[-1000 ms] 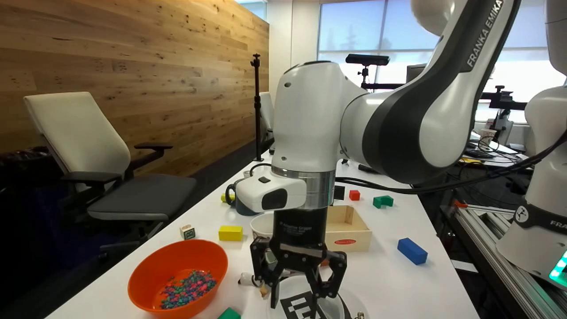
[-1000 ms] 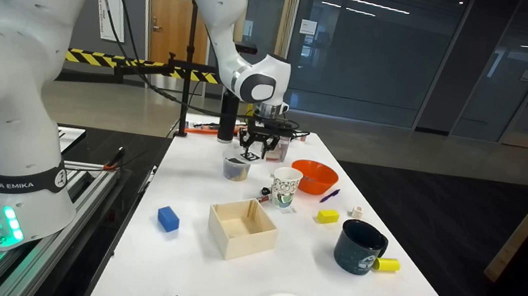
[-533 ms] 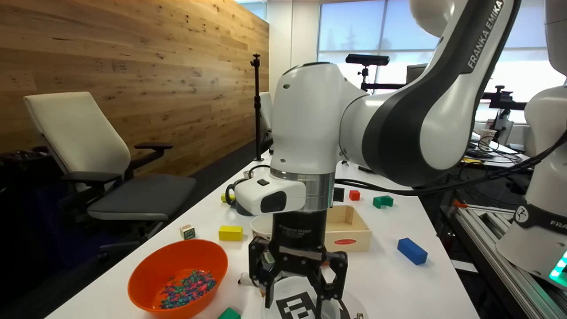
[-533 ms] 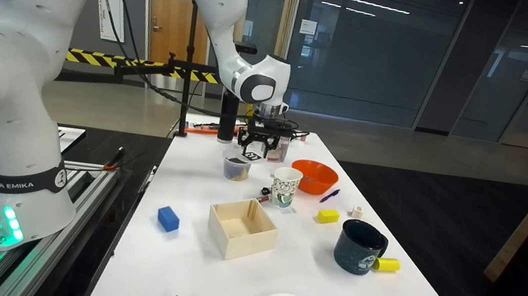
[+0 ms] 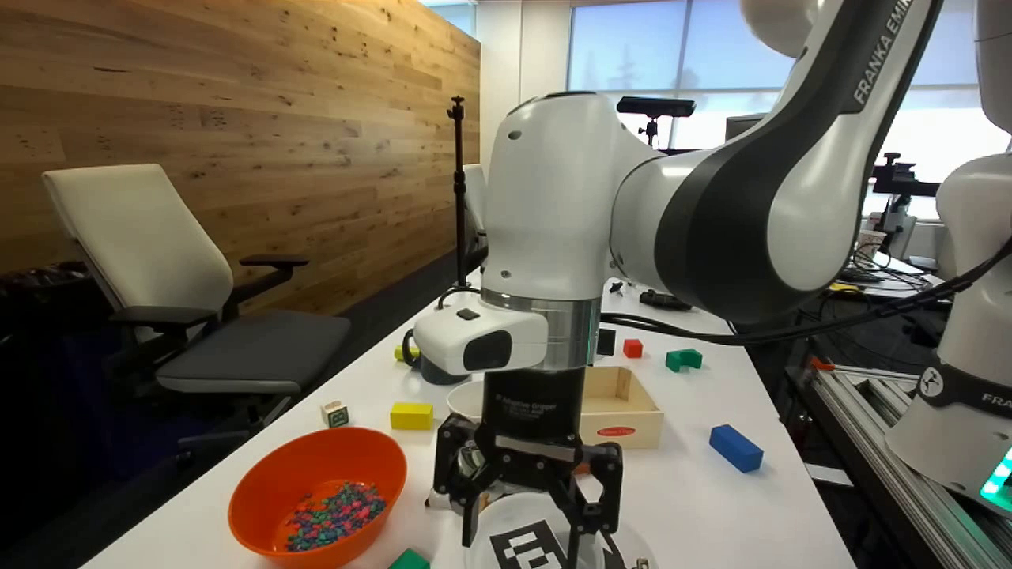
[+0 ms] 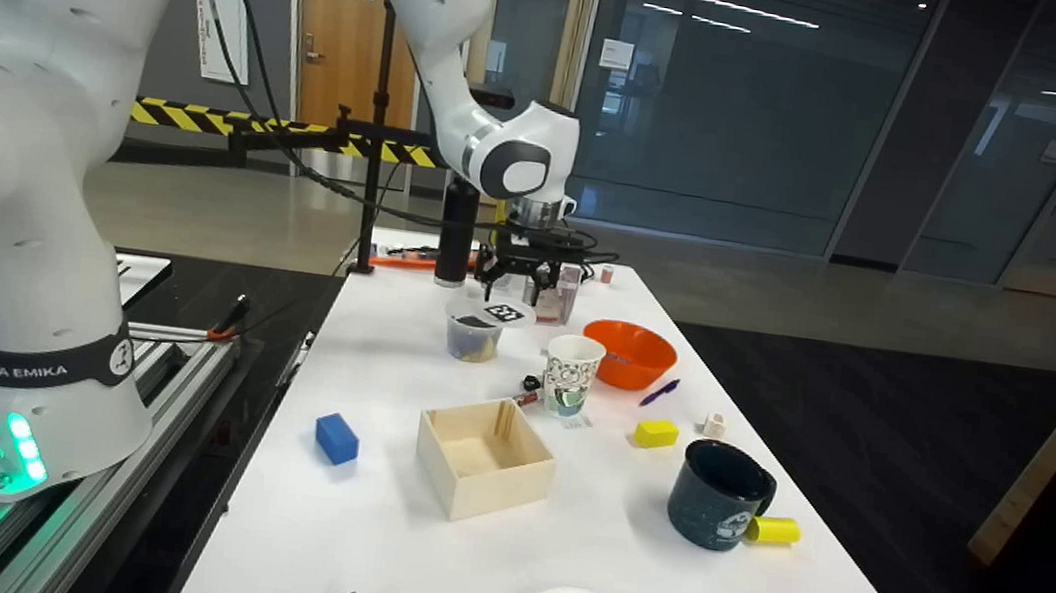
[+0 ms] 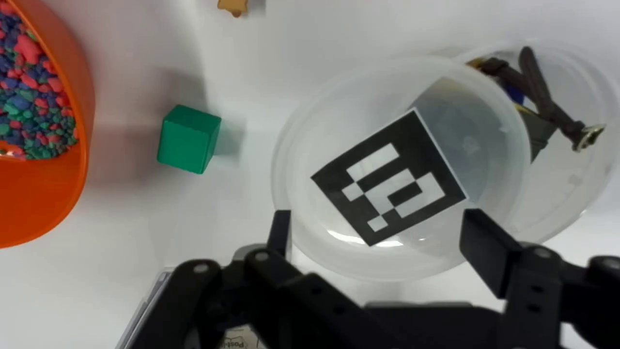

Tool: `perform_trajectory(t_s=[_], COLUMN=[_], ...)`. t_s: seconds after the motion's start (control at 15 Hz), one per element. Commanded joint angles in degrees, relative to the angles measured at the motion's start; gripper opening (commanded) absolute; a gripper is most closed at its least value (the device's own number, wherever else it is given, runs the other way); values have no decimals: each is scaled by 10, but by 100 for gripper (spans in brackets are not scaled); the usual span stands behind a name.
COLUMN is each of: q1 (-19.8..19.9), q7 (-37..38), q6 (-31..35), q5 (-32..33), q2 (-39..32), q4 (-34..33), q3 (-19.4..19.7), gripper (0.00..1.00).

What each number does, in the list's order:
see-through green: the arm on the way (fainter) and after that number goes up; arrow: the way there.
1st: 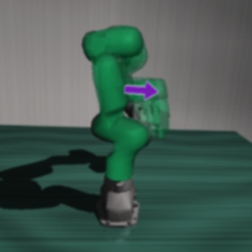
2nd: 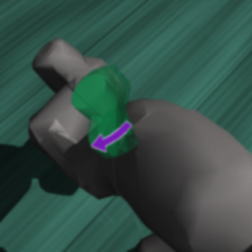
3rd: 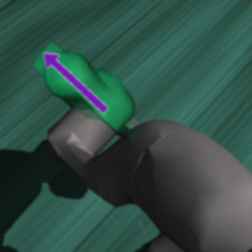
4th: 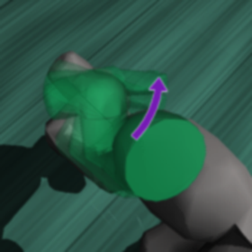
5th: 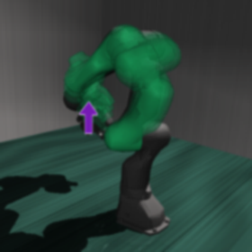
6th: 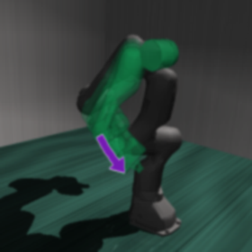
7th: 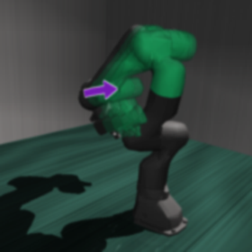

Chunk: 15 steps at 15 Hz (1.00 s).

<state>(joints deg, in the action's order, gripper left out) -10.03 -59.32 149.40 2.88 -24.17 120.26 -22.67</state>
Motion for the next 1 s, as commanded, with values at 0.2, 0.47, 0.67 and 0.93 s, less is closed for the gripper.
perform_trajectory(t_s=[0.2,0.47,0.67,0.93], q1=[0,7,2,-6], q7=[-8,-18,-31,-40], q6=[-15,-47,-96,-141], q5=[8,14,23,32], q2=[25,18,15,6], q4=[0,-20,-42,-70], q3=[4,21,38,48], gripper=[100,100,100,100])
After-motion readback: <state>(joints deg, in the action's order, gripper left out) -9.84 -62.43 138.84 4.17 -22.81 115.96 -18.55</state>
